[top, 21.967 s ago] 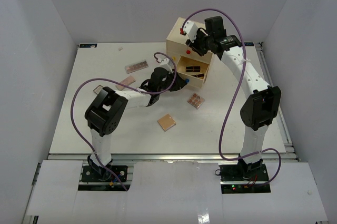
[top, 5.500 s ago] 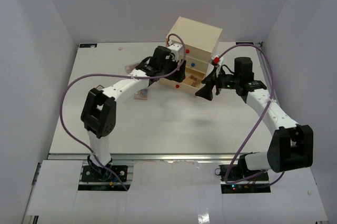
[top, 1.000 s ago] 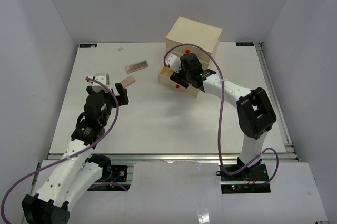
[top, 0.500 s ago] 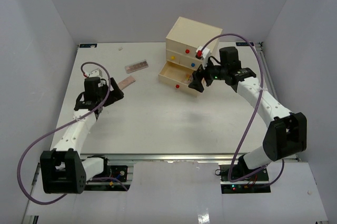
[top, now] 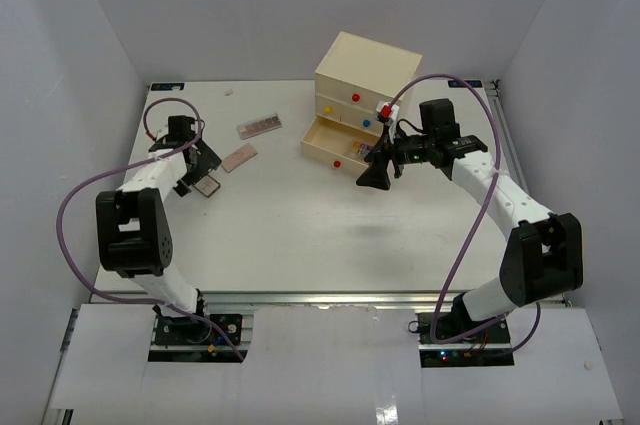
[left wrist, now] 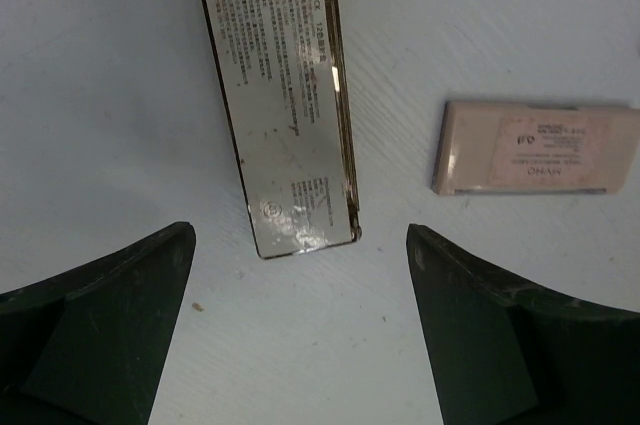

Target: Organize the makeup

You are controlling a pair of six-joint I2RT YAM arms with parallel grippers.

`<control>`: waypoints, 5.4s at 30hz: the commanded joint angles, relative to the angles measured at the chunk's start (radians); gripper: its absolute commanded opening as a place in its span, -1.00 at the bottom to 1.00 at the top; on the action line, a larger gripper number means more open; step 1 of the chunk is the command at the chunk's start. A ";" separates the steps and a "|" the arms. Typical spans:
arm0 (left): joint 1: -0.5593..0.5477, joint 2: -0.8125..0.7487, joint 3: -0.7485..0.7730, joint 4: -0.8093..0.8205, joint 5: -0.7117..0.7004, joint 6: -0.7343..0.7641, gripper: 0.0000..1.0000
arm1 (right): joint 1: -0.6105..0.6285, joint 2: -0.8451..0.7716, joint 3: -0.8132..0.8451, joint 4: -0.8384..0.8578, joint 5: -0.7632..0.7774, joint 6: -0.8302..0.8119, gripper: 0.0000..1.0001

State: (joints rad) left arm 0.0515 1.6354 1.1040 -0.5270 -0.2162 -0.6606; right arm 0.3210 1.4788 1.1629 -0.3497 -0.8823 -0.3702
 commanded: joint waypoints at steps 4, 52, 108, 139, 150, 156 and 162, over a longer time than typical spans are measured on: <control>0.025 0.121 0.100 -0.038 -0.060 -0.047 0.96 | -0.003 -0.029 0.003 -0.003 -0.035 -0.010 0.80; -0.122 -0.063 0.052 0.130 0.368 -0.136 -1.00 | -0.055 -0.047 0.006 -0.026 -0.030 -0.042 0.80; -0.634 0.111 0.349 0.372 0.144 -0.570 0.92 | -0.201 -0.105 -0.024 -0.017 -0.078 -0.041 0.80; -0.198 0.288 0.348 0.091 0.297 1.218 0.96 | -0.200 -0.049 -0.031 -0.023 -0.127 -0.061 0.81; -0.168 0.417 0.410 0.067 0.386 1.193 0.93 | -0.200 -0.031 -0.031 -0.029 -0.122 -0.065 0.80; -0.143 0.449 0.427 0.065 0.425 1.173 0.80 | -0.200 -0.028 -0.029 -0.031 -0.121 -0.068 0.81; -0.133 0.465 0.419 0.056 0.466 1.147 0.60 | -0.200 -0.028 -0.029 -0.031 -0.122 -0.068 0.80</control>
State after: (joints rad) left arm -0.0940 2.0892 1.5124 -0.4538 0.2013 0.5041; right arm 0.1246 1.4471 1.1324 -0.3729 -0.9798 -0.4271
